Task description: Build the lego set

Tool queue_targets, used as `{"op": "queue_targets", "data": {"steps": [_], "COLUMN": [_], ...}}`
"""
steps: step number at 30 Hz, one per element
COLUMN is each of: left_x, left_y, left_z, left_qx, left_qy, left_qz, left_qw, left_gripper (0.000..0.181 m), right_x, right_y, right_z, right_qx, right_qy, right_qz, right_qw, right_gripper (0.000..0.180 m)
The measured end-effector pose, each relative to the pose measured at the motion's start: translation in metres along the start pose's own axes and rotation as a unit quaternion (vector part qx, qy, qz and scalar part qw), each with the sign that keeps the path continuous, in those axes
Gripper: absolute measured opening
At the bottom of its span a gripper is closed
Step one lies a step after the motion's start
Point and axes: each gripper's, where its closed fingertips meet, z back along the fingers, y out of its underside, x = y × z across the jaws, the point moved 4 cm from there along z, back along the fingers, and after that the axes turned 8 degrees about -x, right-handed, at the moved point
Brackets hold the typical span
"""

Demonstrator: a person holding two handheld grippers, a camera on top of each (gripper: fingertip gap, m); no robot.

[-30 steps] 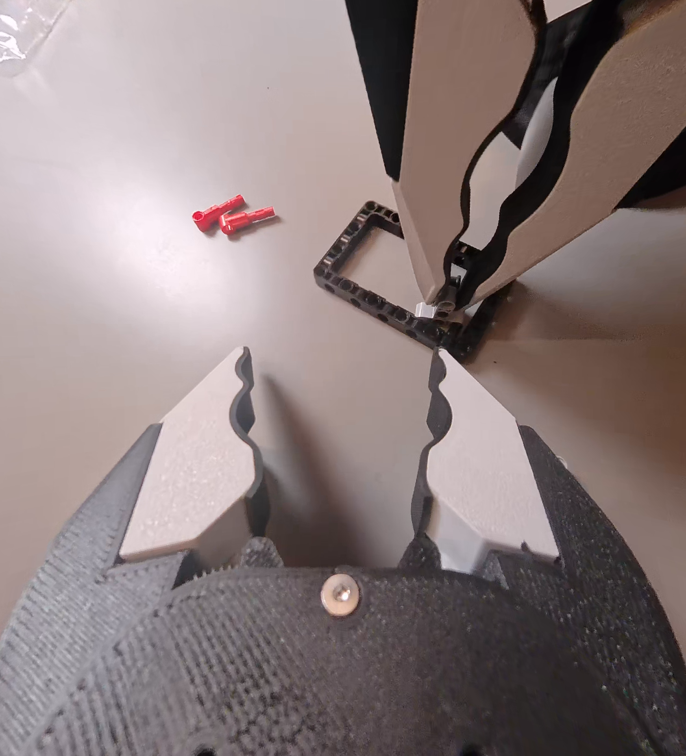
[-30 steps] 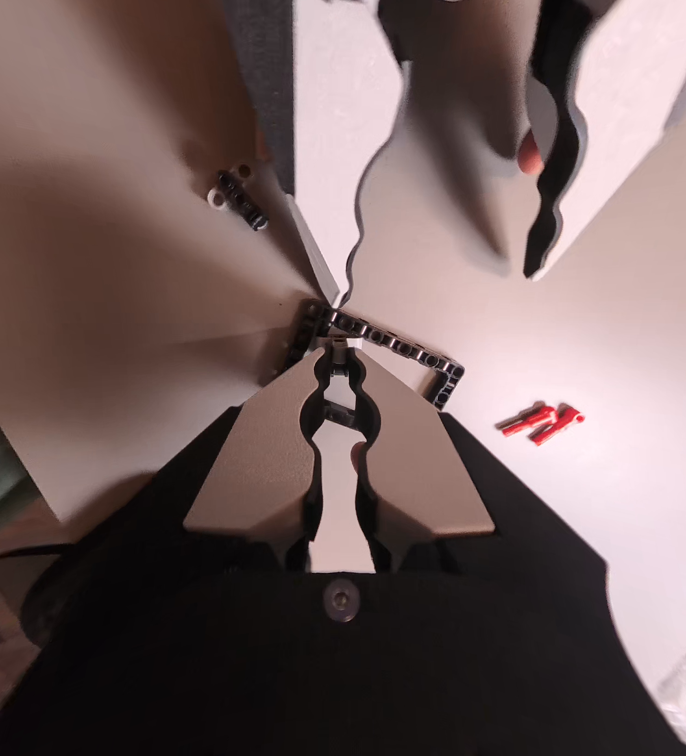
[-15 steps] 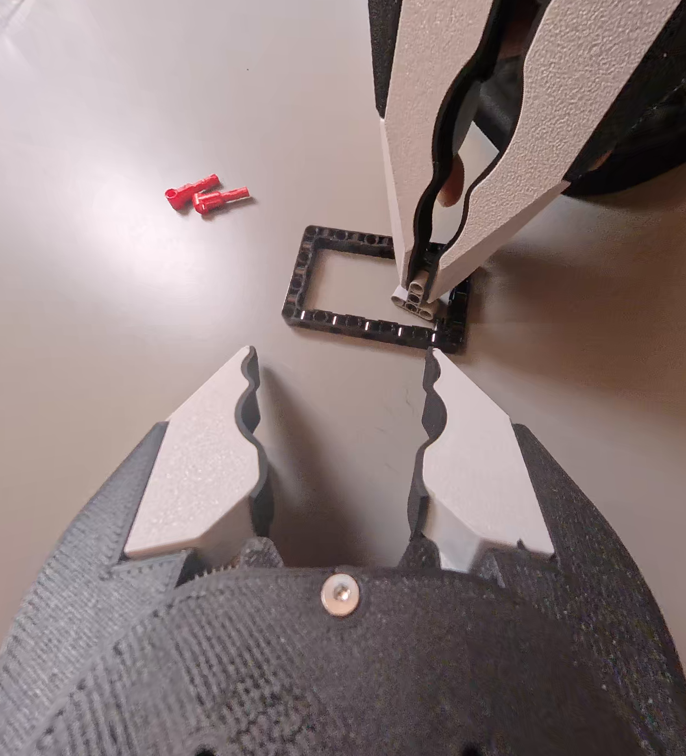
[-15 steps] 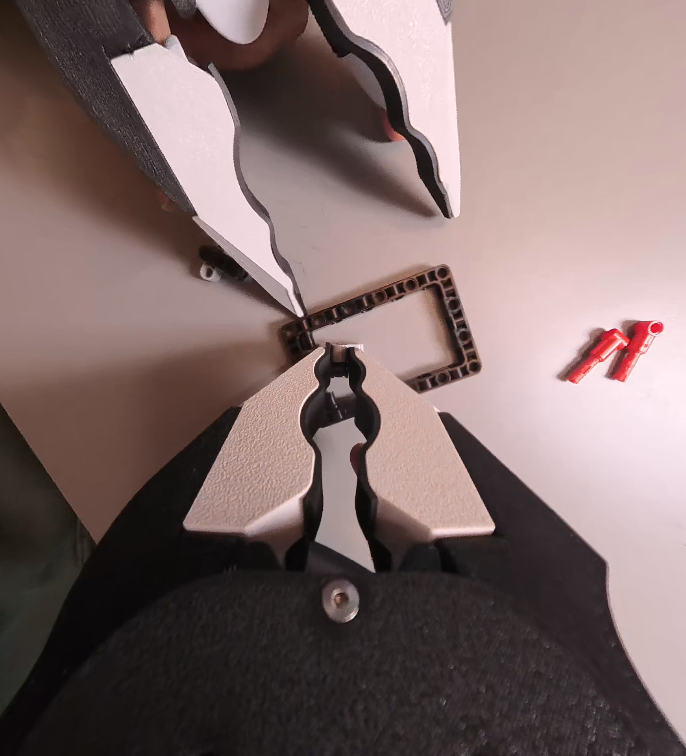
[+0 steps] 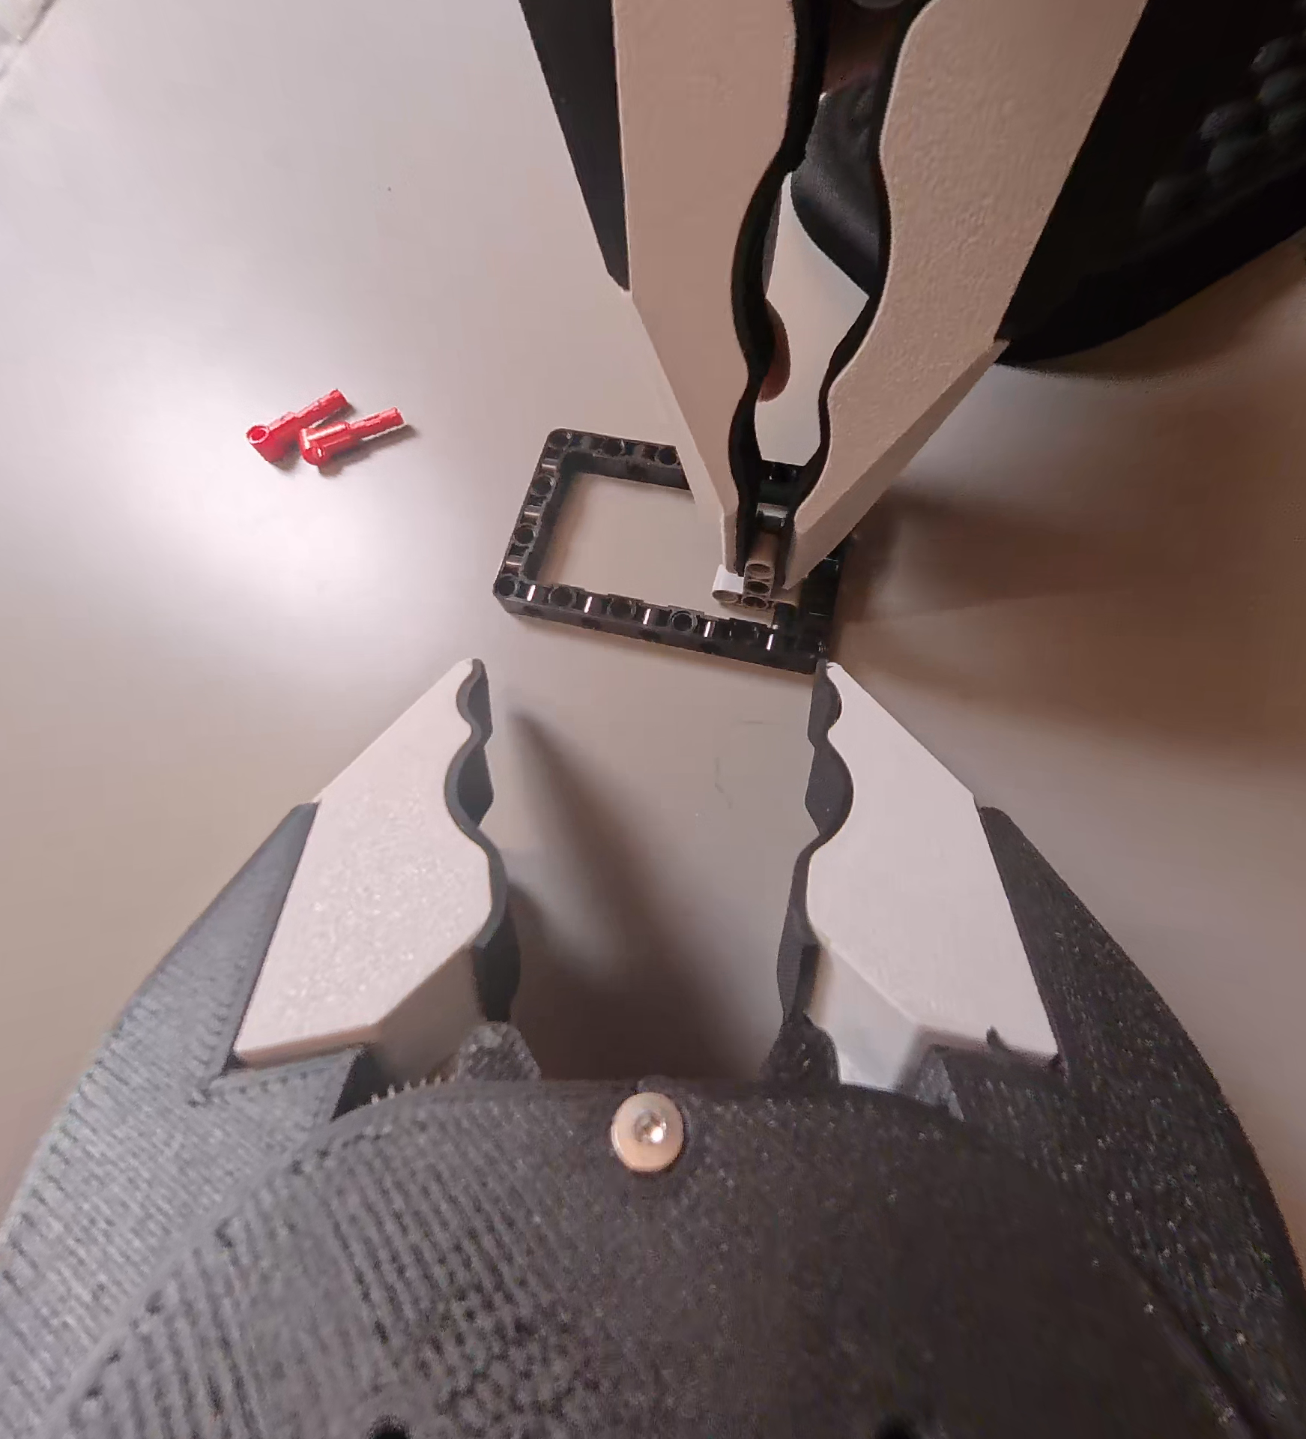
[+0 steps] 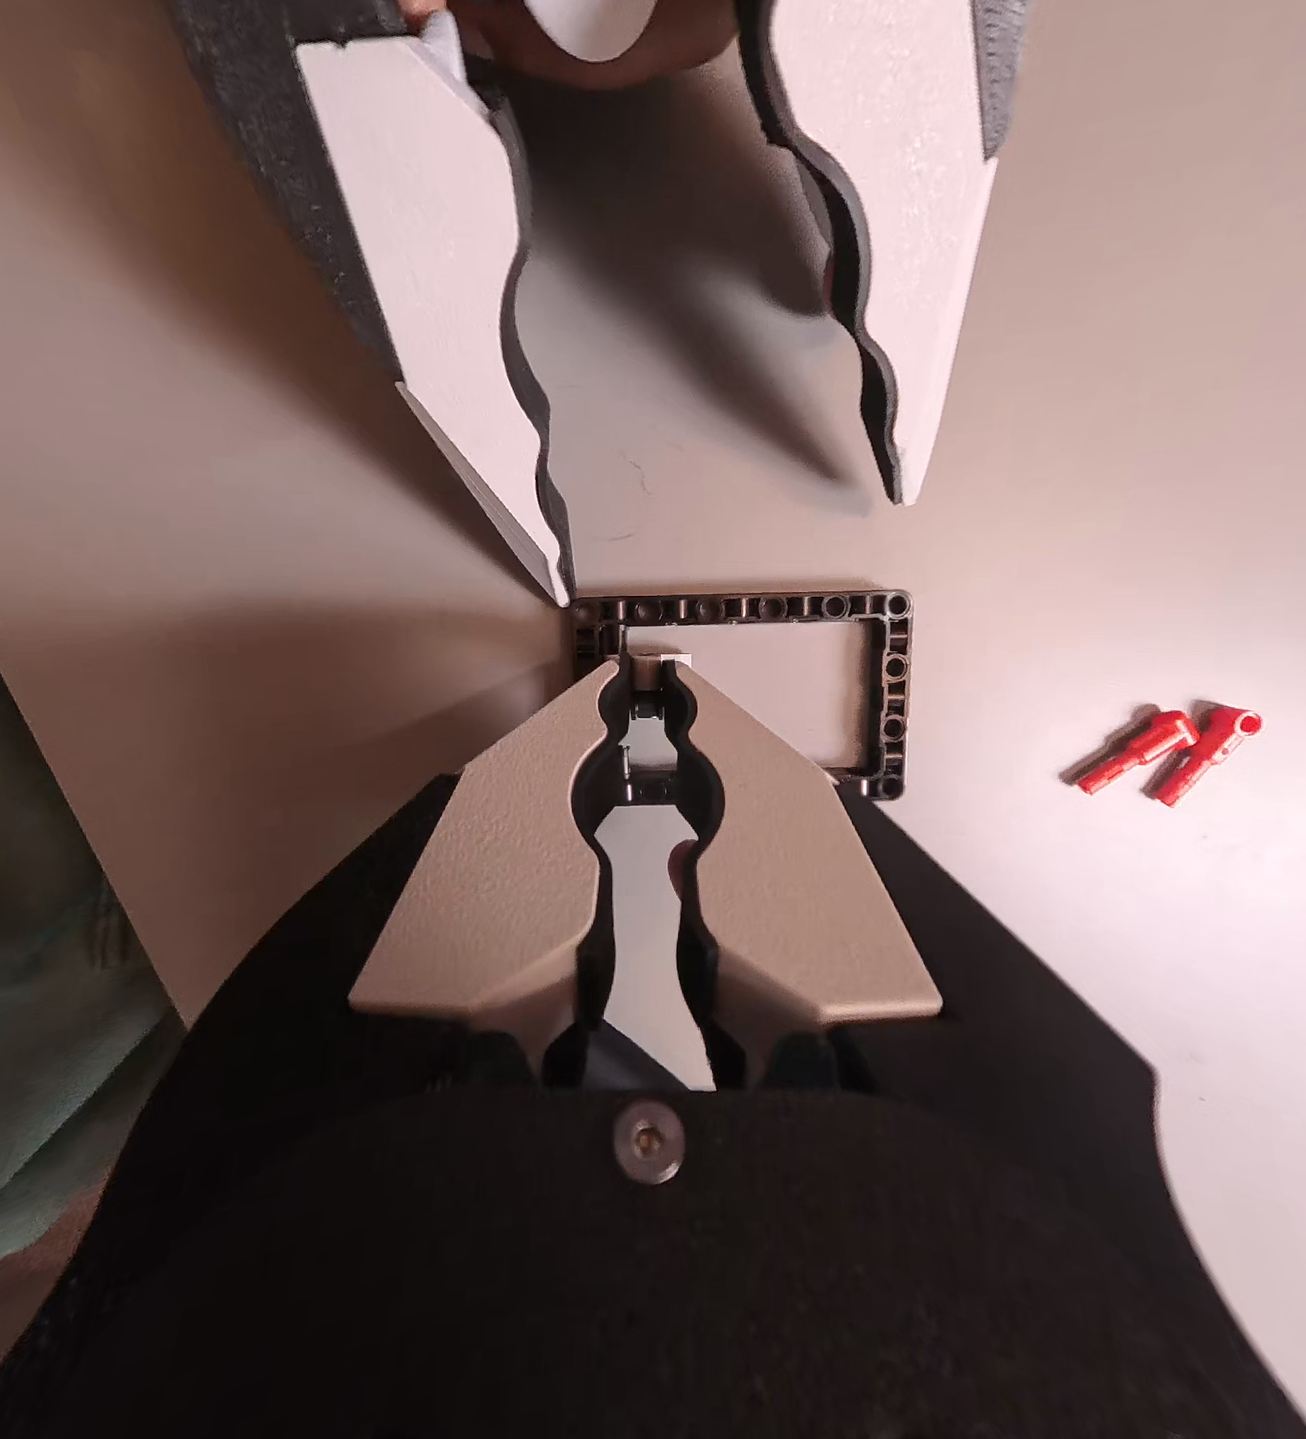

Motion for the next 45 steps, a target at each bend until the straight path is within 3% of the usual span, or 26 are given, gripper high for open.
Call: {"op": "queue_targets", "data": {"steps": [20, 28, 45], "left_x": [-0.004, -0.006, -0.011], "left_y": [-0.002, -0.003, -0.007], "left_z": [-0.006, -0.007, -0.012], "left_qx": [0.010, 0.009, 0.008], "left_qy": [-0.006, -0.019, -0.002], "left_qz": [0.041, 0.040, 0.033], "left_qw": [0.999, 0.999, 0.999], "left_gripper": [0.078, 0.077, 0.077], "right_x": [-0.002, -0.001, 0.001], "right_y": [0.014, 0.022, 0.016], "right_z": [0.003, 0.006, 0.002], "right_qx": [-0.143, -0.189, -0.193], "right_qy": [0.002, -0.005, 0.000], "right_qz": [-0.175, -0.170, -0.188], "right_qw": [0.974, 0.967, 0.963], "right_gripper": [0.007, 0.007, 0.007]}}
